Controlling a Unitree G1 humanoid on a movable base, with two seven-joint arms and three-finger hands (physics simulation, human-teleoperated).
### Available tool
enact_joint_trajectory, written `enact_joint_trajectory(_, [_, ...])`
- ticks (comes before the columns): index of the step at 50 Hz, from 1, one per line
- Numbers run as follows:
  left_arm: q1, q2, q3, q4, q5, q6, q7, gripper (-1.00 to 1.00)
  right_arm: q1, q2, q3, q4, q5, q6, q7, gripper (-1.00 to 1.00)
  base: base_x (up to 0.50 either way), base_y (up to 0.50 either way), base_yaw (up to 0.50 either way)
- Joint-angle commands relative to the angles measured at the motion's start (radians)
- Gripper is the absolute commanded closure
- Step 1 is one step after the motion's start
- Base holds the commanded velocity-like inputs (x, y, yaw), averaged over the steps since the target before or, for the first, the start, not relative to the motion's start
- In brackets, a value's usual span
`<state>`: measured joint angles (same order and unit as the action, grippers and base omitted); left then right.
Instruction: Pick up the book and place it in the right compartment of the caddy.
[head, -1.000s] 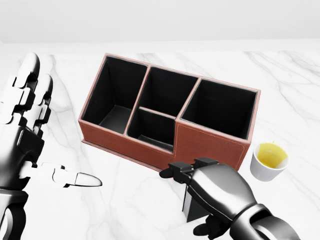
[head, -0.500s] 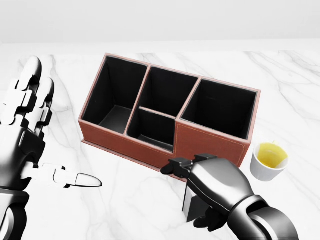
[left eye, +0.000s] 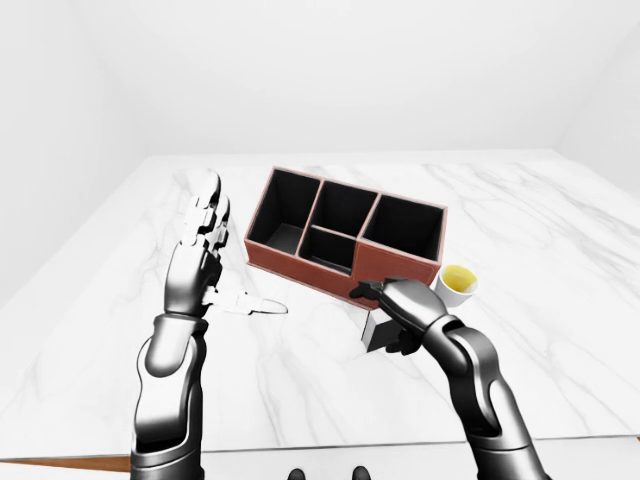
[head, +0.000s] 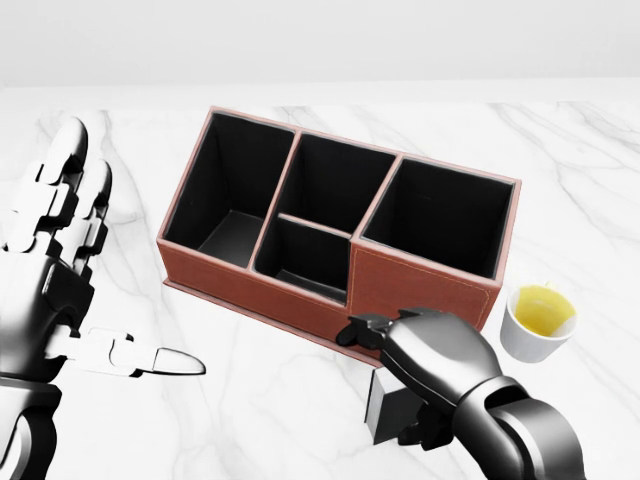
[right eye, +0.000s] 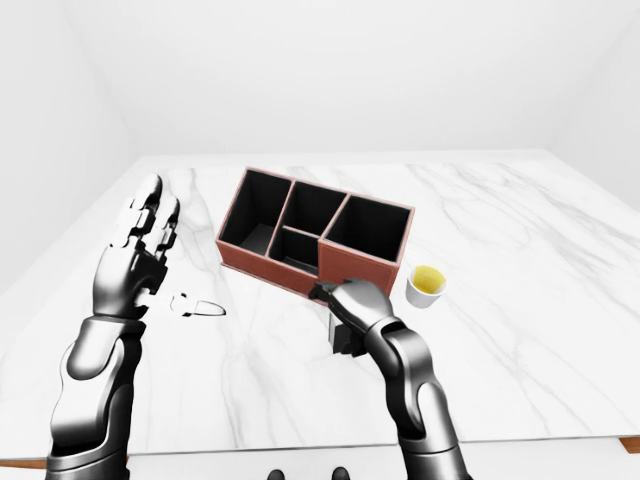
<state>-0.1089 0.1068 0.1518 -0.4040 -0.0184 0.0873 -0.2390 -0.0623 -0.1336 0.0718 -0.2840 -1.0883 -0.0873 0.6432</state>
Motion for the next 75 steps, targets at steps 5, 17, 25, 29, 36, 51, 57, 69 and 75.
enact_joint_trajectory(5, [0.005, 0.000, 0.001, 0.023, 0.002, 0.000, -0.004, -1.00, -0.019, -0.004, 0.013, 0.099, -0.051, 0.000, -0.044, -0.33, 0.00, 0.00, 0.00])
enact_joint_trajectory(17, [-0.002, 0.002, 0.002, 0.024, -0.001, 0.000, -0.002, -1.00, -0.030, -0.006, 0.018, 0.141, -0.070, 0.000, -0.064, -0.33, 0.00, 0.00, 0.00])
enact_joint_trajectory(25, [0.001, 0.002, 0.002, 0.030, 0.001, 0.000, -0.003, -1.00, -0.040, -0.009, 0.017, 0.174, -0.082, 0.000, -0.078, -0.33, 0.00, 0.00, 0.00])
enact_joint_trajectory(29, [0.001, 0.002, 0.002, 0.027, 0.002, 0.000, -0.003, -1.00, -0.042, -0.009, 0.018, 0.182, -0.086, 0.000, -0.082, -0.33, 0.00, 0.00, 0.00])
enact_joint_trajectory(36, [0.002, 0.001, 0.001, 0.025, 0.003, 0.000, -0.003, -1.00, -0.038, -0.011, 0.020, 0.192, -0.093, 0.000, -0.091, -0.25, 0.00, 0.00, 0.00])
enact_joint_trajectory(51, [0.002, 0.000, -0.003, 0.027, 0.008, 0.000, -0.004, -1.00, -0.042, -0.015, 0.018, 0.217, -0.104, 0.000, -0.108, -0.25, 0.00, 0.00, 0.00])
enact_joint_trajectory(57, [0.003, -0.001, -0.002, 0.034, 0.008, 0.000, -0.005, -1.00, -0.046, -0.016, 0.020, 0.234, -0.113, 0.000, -0.119, -0.28, 0.00, 0.00, 0.00])
enact_joint_trajectory(69, [0.008, 0.001, 0.002, 0.033, 0.006, 0.000, -0.006, -1.00, -0.057, -0.014, 0.028, 0.268, -0.129, 0.000, -0.138, -0.28, 0.00, 0.00, 0.00])
enact_joint_trajectory(75, [0.010, 0.000, 0.002, 0.027, 0.004, 0.000, -0.008, -1.00, -0.065, -0.012, 0.034, 0.289, -0.144, 0.000, -0.154, -0.28, 0.00, 0.00, 0.00])
